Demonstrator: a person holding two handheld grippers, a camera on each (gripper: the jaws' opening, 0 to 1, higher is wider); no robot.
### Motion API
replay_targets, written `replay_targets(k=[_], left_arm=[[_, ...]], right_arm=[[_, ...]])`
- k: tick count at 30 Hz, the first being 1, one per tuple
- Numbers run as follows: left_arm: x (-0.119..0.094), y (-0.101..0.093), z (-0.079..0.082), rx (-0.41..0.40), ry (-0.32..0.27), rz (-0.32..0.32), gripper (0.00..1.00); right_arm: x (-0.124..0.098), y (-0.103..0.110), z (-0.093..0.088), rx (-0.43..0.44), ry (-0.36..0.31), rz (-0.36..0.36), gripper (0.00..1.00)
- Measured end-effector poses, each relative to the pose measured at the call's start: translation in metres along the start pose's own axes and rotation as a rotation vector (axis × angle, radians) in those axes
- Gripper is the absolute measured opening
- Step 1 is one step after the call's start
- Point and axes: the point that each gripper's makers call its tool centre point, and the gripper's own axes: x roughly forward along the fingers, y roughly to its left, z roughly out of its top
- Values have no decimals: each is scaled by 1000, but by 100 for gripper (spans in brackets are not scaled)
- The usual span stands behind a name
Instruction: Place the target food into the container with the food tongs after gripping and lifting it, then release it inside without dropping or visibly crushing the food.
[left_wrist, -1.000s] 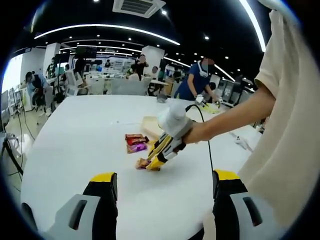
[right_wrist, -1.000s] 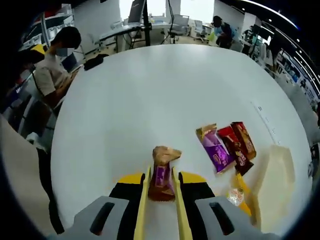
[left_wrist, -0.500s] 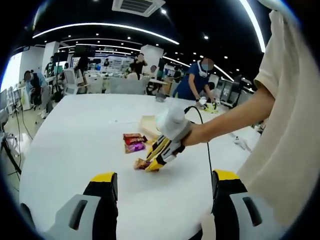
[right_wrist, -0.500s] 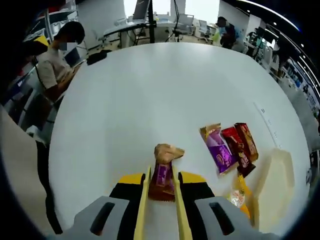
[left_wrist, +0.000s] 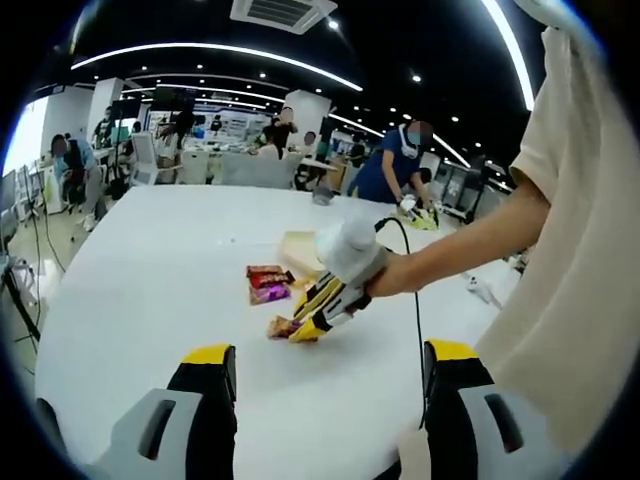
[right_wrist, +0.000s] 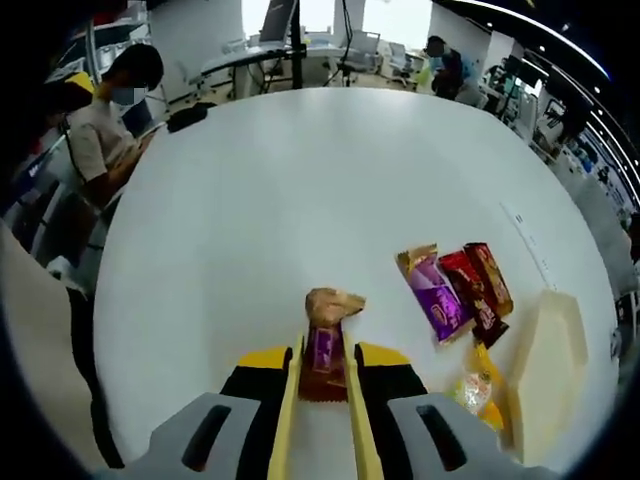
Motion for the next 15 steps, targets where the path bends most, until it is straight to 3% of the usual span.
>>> replay_targets(k=[15], left_arm=[[2,-2,3,-1,-11,-12,76]], right_arm=[[-11,-1,5,34,-13,30,23]])
